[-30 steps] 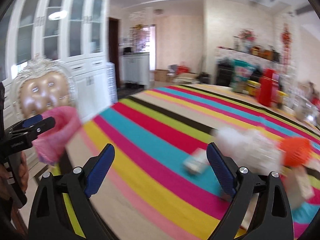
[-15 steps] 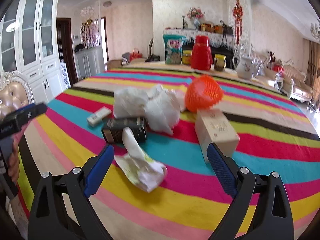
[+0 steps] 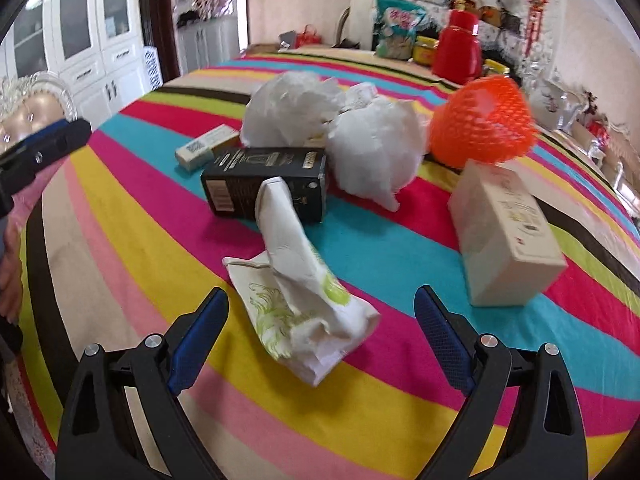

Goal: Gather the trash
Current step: 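Grasp the crumpled paper bag with the right tool while the left tool grasps the black box, then lift the black box with the left tool while the right tool holds the paper bag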

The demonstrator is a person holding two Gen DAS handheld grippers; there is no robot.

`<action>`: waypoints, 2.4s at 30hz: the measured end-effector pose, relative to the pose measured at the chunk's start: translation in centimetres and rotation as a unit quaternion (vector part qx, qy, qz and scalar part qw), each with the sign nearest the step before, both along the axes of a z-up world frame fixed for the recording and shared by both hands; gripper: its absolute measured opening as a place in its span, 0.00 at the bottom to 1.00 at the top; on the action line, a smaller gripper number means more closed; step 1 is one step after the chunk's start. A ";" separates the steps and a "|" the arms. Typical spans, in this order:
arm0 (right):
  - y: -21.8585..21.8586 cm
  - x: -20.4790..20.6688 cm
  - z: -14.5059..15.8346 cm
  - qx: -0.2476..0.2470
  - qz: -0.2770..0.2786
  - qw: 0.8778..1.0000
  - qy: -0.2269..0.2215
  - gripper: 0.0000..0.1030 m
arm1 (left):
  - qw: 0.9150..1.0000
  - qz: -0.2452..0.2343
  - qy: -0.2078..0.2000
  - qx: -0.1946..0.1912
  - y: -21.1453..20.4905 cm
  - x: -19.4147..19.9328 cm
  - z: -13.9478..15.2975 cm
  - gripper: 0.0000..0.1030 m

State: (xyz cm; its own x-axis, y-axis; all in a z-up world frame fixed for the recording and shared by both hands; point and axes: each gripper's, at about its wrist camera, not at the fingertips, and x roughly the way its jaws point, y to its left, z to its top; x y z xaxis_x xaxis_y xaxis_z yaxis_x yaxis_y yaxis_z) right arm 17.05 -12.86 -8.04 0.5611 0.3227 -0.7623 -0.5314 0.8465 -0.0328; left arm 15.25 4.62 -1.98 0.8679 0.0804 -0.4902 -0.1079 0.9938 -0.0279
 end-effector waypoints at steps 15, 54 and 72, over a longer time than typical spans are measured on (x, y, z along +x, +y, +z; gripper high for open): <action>-4.4 -0.5 1.5 0.047 -0.077 0.995 -0.040 0.51 | 0.993 -0.079 0.083 0.003 -4.4 5.5 -2.6 0.95; -5.7 -2.5 2.7 0.096 -0.095 0.988 -0.074 0.52 | 0.986 -0.149 0.048 0.060 -9.8 1.3 -2.2 0.37; -0.7 -6.3 6.1 0.105 -0.083 0.981 -0.143 0.52 | 0.995 -0.061 -0.052 0.054 -5.4 -4.3 1.0 0.37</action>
State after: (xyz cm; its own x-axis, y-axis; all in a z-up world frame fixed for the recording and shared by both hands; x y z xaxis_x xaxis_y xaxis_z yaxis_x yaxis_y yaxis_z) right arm 10.71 -13.55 -1.96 0.8009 0.3409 -0.4924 -0.3797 0.9248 0.0228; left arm 10.97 -0.81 -0.97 0.9201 0.0191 -0.3913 0.0112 0.9971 0.0749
